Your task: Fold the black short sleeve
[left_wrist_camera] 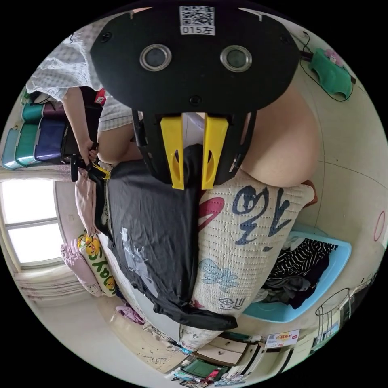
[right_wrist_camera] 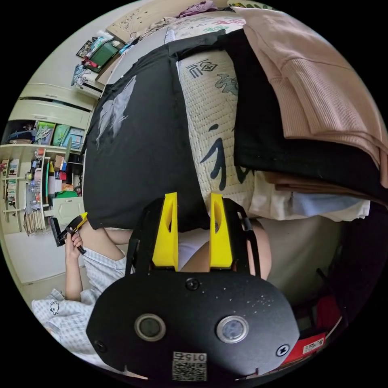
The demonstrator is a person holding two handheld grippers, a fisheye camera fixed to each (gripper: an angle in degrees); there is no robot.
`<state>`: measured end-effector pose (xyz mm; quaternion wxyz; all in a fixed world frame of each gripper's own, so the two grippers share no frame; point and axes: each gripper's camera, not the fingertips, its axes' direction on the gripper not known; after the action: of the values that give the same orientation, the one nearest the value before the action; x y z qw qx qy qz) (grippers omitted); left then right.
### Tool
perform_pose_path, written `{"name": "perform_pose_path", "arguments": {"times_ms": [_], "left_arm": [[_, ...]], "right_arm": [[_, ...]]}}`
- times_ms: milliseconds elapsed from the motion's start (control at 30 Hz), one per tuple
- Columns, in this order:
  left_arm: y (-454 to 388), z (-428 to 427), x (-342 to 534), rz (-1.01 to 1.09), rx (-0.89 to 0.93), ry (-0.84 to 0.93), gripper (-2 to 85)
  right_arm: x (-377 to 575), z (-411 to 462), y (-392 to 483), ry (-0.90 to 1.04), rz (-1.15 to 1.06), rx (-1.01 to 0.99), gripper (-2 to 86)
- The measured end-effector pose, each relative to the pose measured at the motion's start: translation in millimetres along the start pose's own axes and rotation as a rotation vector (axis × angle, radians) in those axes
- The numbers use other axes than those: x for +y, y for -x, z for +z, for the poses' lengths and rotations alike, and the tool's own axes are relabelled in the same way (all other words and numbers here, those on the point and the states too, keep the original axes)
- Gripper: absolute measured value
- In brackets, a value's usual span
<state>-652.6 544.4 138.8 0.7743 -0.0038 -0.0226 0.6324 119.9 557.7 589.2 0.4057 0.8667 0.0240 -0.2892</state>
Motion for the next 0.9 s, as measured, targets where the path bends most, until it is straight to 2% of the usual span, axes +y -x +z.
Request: {"name": "perform_pose_path", "arguments": {"times_ms": [67,133,333,500,633,767,900], "left_arm": [[5,-1,3,-0.023,0.043,-0.003,2.9],[-9,-7,10,0.024,-0.018,-0.040,0.6],[-29,0,15,0.045,-0.090,-0.028,-0.3],[-43,8,16,0.052,-0.161,-0.013,-0.4],[-60,29,11,0.086,-0.238,0.042,-0.4],[-67,35,18,0.086,-0.246,0.023,-0.3],[-92,48,26,0.136,-0.356,0.020,-0.3]], "right_arm": [[2,1,0,-0.003,0.004,-0.008,9.8],[4,5,3,0.015,-0.020,-0.061,5.1],[14,14,14,-0.020,-0.018,0.041,0.2],[14,32,35,0.008,-0.061,0.175,0.1],[7,49,41,0.054,-0.068,0.179,0.9],[6,58,47,0.065,-0.064,0.187,1.0],[10,74,71,0.060,-0.108,0.324,0.9]]}}
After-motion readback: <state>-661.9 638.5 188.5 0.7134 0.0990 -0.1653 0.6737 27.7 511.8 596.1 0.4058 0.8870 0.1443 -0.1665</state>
